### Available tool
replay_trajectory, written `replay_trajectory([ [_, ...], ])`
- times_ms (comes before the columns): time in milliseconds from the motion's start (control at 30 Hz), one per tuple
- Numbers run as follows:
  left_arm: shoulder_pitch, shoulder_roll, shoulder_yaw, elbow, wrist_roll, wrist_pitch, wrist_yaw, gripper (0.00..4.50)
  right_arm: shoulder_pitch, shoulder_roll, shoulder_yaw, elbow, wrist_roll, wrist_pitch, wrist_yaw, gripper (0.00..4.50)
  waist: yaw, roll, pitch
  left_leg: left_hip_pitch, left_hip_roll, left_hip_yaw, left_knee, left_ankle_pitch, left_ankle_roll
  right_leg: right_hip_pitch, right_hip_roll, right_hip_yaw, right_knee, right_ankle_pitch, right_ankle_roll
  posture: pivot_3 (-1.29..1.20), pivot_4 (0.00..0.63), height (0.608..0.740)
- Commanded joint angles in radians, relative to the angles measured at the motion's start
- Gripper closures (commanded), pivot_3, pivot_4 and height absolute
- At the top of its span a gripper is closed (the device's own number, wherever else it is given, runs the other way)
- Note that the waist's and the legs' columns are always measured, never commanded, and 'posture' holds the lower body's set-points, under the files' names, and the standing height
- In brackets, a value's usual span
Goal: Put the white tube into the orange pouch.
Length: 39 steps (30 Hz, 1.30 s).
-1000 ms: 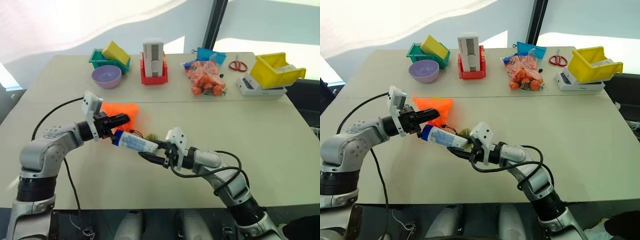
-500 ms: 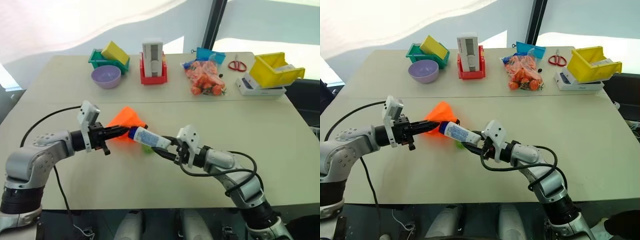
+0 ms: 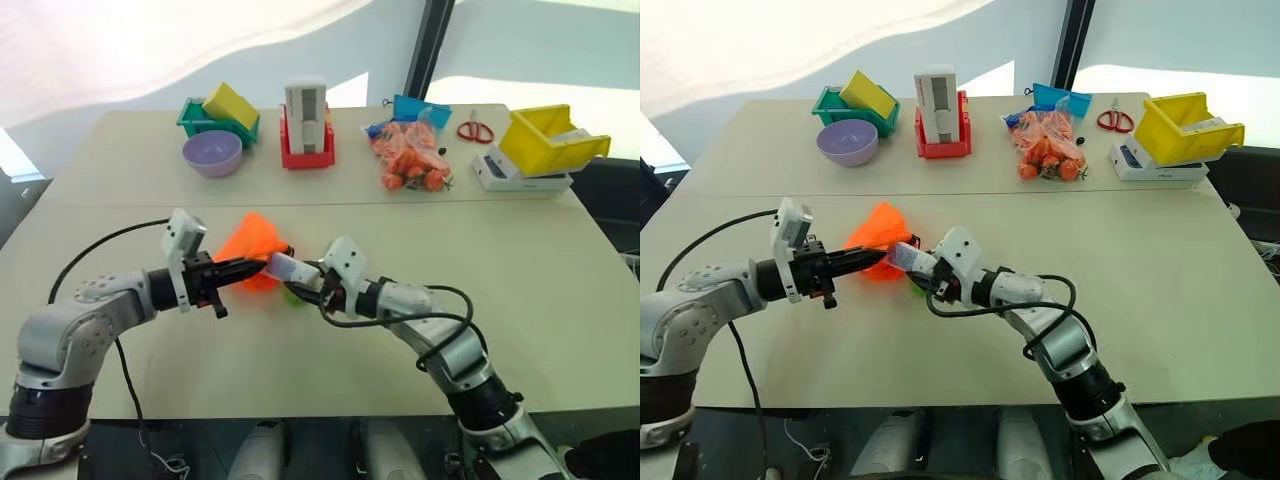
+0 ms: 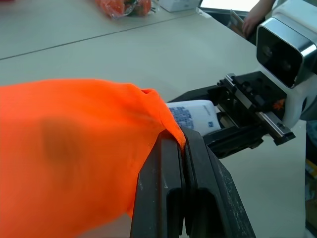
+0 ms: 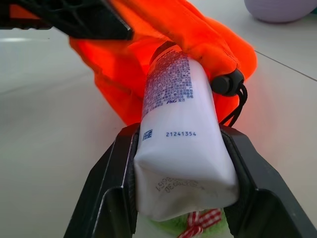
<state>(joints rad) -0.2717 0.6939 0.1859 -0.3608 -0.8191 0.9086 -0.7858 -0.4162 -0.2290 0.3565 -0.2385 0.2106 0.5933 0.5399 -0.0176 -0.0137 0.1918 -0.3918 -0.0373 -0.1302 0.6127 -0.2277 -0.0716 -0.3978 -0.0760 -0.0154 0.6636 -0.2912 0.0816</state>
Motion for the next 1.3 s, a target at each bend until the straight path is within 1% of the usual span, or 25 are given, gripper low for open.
replay_trajectory([
  [33,0.018,-0.006,0.000,-0.058,-0.025,0.000,0.008,4.50,-0.054,0.057,0.010,0.025,-0.038,0.032,-0.065,2.88,-0.002,0.000,0.000,0.000,0.000,0.000,0.000,0.000,0.000,0.000,0.000,0.000,0.000,0.000,0.000,0.00,0.150,0.740],
  [100,0.030,-0.007,-0.011,-0.062,-0.013,-0.009,0.008,4.50,-0.092,0.096,0.022,0.062,-0.066,0.066,-0.108,2.88,-0.005,0.000,0.000,0.000,0.000,0.001,0.000,0.000,0.000,-0.001,0.000,0.001,0.000,0.000,0.000,0.00,0.150,0.740],
  [167,0.042,-0.010,-0.019,-0.064,-0.004,-0.017,0.009,4.50,-0.122,0.129,0.036,0.094,-0.081,0.076,-0.121,2.88,-0.003,0.000,0.000,0.000,0.000,0.001,0.000,0.000,0.000,-0.002,0.002,0.002,0.001,0.000,0.000,0.00,0.150,0.740],
  [300,0.060,-0.011,-0.030,-0.066,0.009,-0.030,0.009,4.50,-0.184,0.154,0.100,0.169,-0.141,0.042,-0.116,2.88,-0.003,0.000,0.000,0.000,0.000,0.001,0.000,0.000,0.000,-0.002,0.003,0.002,0.001,0.000,0.000,0.00,0.150,0.740],
  [400,0.073,-0.010,-0.036,-0.069,0.018,-0.041,0.008,4.50,-0.223,0.171,0.122,0.223,-0.177,0.018,-0.122,2.88,-0.003,0.000,0.000,0.000,0.000,0.002,0.000,0.000,0.000,-0.002,0.003,0.002,0.001,0.000,0.000,0.00,0.150,0.740],
  [533,0.095,-0.010,-0.032,-0.070,0.028,-0.058,0.013,4.50,-0.241,0.193,0.103,0.252,-0.180,0.005,-0.112,2.88,-0.003,0.000,0.000,0.000,0.000,0.002,0.000,0.000,0.000,-0.002,0.003,0.003,0.001,0.000,0.000,0.00,0.150,0.740],
  [600,0.114,-0.006,-0.017,-0.062,0.034,-0.071,0.016,4.50,-0.230,0.178,0.100,0.220,-0.164,0.012,-0.078,1.91,-0.004,0.000,0.000,0.000,0.000,0.002,0.000,0.000,0.000,-0.002,0.003,0.003,0.001,0.000,0.000,0.00,0.150,0.740],
  [633,0.121,-0.004,-0.011,-0.057,0.036,-0.077,0.018,4.50,-0.224,0.168,0.101,0.205,-0.161,0.013,-0.063,1.58,-0.003,0.000,0.000,0.000,0.000,0.002,0.000,0.000,0.000,-0.003,0.003,0.003,0.001,0.000,0.000,0.00,0.150,0.740],
  [733,0.162,0.014,0.027,-0.014,0.053,-0.104,0.012,4.50,-0.181,0.111,0.077,0.107,-0.114,0.022,0.014,0.10,-0.003,0.000,0.000,0.000,0.000,0.003,-0.001,0.000,0.000,-0.003,0.003,0.004,0.001,0.000,0.000,0.00,0.150,0.740],
  [800,0.182,0.024,0.040,0.003,0.064,-0.119,0.005,4.50,-0.159,0.087,0.052,0.063,-0.072,0.032,0.060,0.04,-0.003,0.000,0.000,0.000,0.000,0.003,-0.001,0.000,0.000,-0.003,0.003,0.004,0.000,0.000,0.000,0.00,0.150,0.740],
  [867,0.201,0.033,0.061,0.022,0.066,-0.129,-0.001,4.50,-0.110,0.012,0.009,-0.004,0.000,0.029,0.158,0.04,-0.002,0.000,0.000,0.000,0.000,0.003,-0.001,0.000,0.000,-0.003,0.003,0.004,0.001,0.000,0.000,0.00,0.150,0.740],
  [933,0.218,0.044,0.092,0.051,0.072,-0.141,-0.010,4.50,-0.066,-0.074,-0.008,-0.043,0.026,0.006,0.233,0.04,-0.002,0.000,0.000,0.000,0.001,0.003,-0.001,0.000,0.000,-0.003,0.003,0.004,0.000,0.000,0.000,0.00,0.150,0.740],
  [1067,0.227,0.065,0.138,0.102,0.078,-0.156,-0.020,4.50,-0.043,-0.162,0.033,-0.017,-0.056,-0.086,0.245,0.04,-0.003,0.000,0.000,0.000,0.000,0.004,-0.001,0.000,0.000,-0.003,0.002,0.004,0.000,0.000,-0.001,0.00,0.150,0.740],
  [1133,0.229,0.074,0.144,0.120,0.085,-0.164,-0.030,4.50,-0.037,-0.177,0.062,0.011,-0.101,-0.134,0.240,0.04,-0.005,0.000,0.000,0.000,0.001,0.004,-0.001,0.000,0.000,-0.004,0.002,0.004,0.000,0.001,-0.001,0.00,0.150,0.740],
  [1300,0.218,0.070,0.122,0.124,0.096,-0.175,-0.036,4.50,-0.049,-0.138,0.124,0.124,-0.204,-0.239,0.194,0.04,-0.002,0.000,0.000,0.000,0.002,0.005,-0.001,0.000,0.000,-0.004,0.003,0.004,0.000,0.001,-0.002,0.00,0.150,0.740],
])
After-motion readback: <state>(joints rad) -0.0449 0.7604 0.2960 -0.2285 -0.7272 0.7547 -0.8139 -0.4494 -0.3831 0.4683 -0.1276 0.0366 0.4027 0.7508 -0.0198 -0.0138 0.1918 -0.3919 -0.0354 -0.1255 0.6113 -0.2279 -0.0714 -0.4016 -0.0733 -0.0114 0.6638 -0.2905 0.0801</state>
